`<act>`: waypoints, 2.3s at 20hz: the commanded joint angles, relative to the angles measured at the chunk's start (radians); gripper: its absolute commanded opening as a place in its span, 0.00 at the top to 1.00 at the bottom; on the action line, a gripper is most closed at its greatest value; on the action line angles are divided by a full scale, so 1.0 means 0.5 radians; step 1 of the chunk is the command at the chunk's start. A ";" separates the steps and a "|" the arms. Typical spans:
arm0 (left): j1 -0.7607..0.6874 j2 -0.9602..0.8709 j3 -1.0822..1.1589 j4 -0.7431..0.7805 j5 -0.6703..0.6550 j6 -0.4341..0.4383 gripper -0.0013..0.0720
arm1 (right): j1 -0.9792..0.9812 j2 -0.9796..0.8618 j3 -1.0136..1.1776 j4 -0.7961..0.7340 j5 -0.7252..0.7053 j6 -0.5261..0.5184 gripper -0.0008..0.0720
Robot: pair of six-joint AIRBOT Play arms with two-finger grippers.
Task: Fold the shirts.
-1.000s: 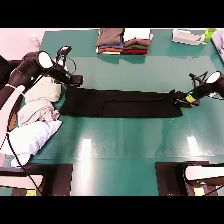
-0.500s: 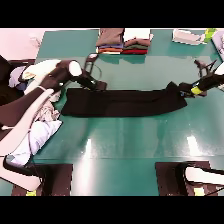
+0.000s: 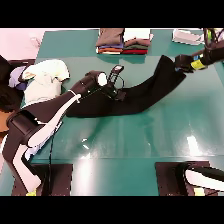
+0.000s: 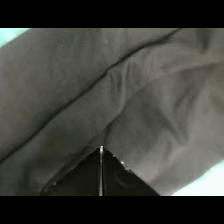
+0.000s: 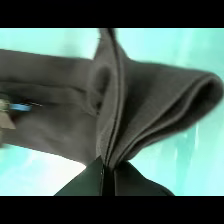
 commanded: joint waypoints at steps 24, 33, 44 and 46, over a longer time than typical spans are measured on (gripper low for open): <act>0.966 1.320 0.086 0.768 -0.455 -0.040 0.95 | 1.498 -1.077 0.533 0.398 -1.387 0.013 0.51; 0.854 1.331 0.085 0.766 -0.652 0.014 0.95 | 0.967 -0.603 0.076 -0.008 -0.707 0.130 0.51; 0.594 1.282 0.037 0.734 -0.517 0.065 0.95 | 0.549 -0.582 -0.579 0.018 -0.589 0.523 0.26; 0.594 1.282 0.037 0.732 -0.528 0.065 0.95 | 0.610 -0.678 -0.578 0.019 -0.649 0.617 0.26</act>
